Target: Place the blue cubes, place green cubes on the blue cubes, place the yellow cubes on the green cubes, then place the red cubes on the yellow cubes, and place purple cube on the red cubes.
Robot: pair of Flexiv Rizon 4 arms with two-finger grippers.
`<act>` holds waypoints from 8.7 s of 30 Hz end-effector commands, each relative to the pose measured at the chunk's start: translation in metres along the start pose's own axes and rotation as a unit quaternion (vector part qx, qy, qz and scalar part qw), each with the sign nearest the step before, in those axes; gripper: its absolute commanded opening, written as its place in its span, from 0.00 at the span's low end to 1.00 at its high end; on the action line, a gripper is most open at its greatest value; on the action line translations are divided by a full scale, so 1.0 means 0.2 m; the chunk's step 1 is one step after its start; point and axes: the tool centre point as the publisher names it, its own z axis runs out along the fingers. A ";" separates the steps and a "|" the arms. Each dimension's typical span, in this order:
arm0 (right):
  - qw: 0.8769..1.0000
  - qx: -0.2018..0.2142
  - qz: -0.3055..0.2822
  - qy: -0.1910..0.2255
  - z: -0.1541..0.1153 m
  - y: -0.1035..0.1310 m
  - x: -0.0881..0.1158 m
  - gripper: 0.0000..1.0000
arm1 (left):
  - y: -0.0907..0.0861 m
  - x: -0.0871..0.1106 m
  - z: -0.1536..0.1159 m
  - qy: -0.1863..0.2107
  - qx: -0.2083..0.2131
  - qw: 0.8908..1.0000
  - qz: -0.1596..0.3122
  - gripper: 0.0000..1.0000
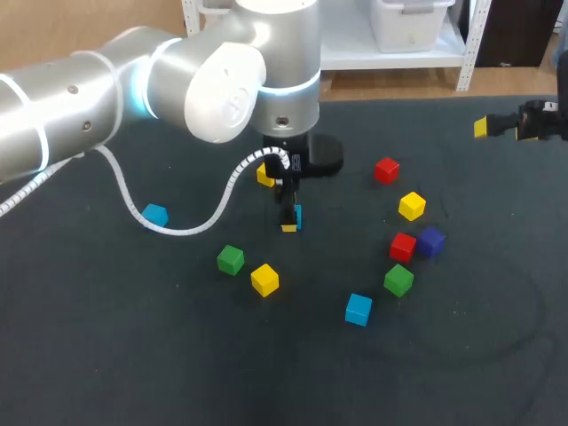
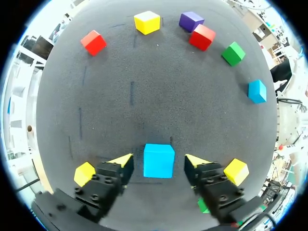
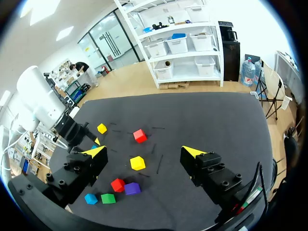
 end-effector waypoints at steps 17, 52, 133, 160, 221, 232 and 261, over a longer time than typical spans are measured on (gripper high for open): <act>1.000 0.002 0.000 0.000 0.00 0.00 0.00 1.00 | -0.08 0.22 -0.30 0.007 -0.054 0.997 0.054 1.00; 1.000 0.002 0.000 0.000 0.00 0.00 0.00 1.00 | -0.06 1.14 -0.14 0.026 -0.024 0.982 0.185 1.00; 1.000 0.002 0.000 0.000 0.00 0.00 0.00 1.00 | 0.01 0.28 -0.04 -0.034 -0.053 0.998 0.010 0.00; 1.000 0.002 0.000 0.000 0.00 0.00 0.00 1.00 | -0.01 0.30 0.02 -0.017 -0.039 0.999 -0.027 0.00; 1.000 0.002 0.000 0.000 0.00 0.00 0.00 1.00 | -0.09 0.48 -0.18 -0.044 -0.065 0.997 -0.011 1.00; 1.000 0.002 0.000 0.000 0.00 0.00 0.00 1.00 | -0.14 0.58 -0.25 -0.089 -0.088 0.985 0.119 1.00; 1.000 0.002 0.000 0.000 0.00 0.00 0.00 1.00 | -0.22 0.85 -0.31 -0.154 -0.072 0.982 0.081 1.00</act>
